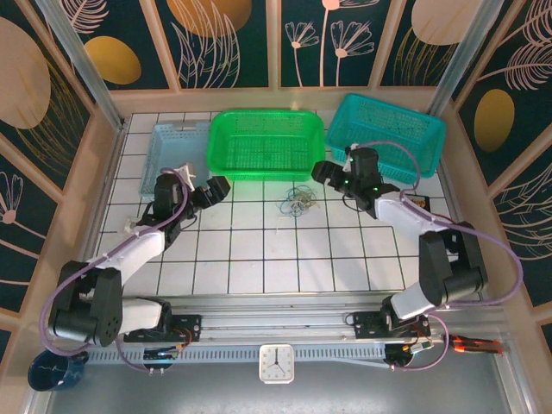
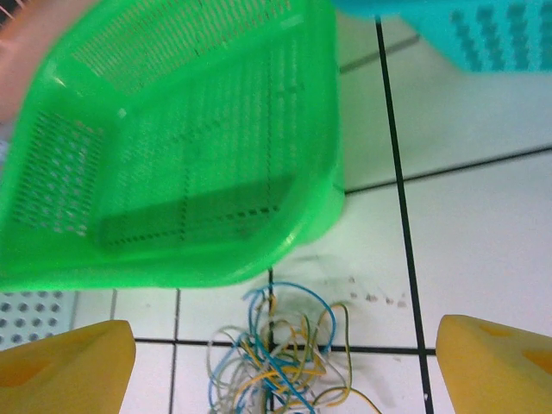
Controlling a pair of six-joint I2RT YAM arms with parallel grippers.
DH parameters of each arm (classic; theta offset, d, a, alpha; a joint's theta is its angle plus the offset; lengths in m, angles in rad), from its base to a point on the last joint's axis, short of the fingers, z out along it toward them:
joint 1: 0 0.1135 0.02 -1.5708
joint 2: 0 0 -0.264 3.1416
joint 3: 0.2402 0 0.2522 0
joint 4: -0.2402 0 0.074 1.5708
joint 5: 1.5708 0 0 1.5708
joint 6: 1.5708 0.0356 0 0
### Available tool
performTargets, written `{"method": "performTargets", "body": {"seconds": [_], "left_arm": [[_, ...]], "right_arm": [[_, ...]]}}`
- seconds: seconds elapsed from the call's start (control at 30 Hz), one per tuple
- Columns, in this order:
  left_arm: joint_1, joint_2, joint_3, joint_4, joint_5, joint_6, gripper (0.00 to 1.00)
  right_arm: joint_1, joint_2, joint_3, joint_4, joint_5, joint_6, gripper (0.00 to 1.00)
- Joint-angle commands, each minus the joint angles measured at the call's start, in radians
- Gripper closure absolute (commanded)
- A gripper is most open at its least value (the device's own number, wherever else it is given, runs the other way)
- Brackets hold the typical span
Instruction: Untangle the cables
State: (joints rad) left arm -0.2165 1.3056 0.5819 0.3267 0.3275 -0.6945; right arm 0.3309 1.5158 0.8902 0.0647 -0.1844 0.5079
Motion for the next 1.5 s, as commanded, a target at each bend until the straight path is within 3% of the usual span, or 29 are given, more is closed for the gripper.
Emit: {"method": "performTargets", "body": {"seconds": [0.0, 0.23, 0.73, 0.93, 1.13, 1.47], "left_arm": [[-0.006, 0.055, 0.000, 0.081, 0.031, -0.014, 0.01], [-0.006, 0.121, 0.007, 0.133, 0.015, 0.004, 0.01], [-0.003, 0.207, 0.110, 0.104, -0.170, 0.102, 0.01], [0.006, 0.247, 0.165, 0.089, -0.191, 0.147, 0.01], [0.008, 0.243, 0.196, 0.057, -0.169, 0.158, 0.01], [0.008, 0.107, 0.179, -0.015, -0.175, 0.188, 0.01]], "right_arm": [[0.017, 0.051, 0.054, 0.036, 0.013, 0.026, 0.10], [0.019, 0.158, 0.150, 0.052, 0.014, 0.047, 0.09], [0.021, 0.354, 0.307, 0.147, -0.088, 0.136, 0.09], [0.023, 0.389, 0.334, 0.178, -0.121, 0.161, 0.09], [0.018, 0.345, 0.308, 0.163, -0.090, 0.121, 0.09], [0.015, 0.127, 0.132, 0.112, 0.002, 0.049, 0.08]]}}
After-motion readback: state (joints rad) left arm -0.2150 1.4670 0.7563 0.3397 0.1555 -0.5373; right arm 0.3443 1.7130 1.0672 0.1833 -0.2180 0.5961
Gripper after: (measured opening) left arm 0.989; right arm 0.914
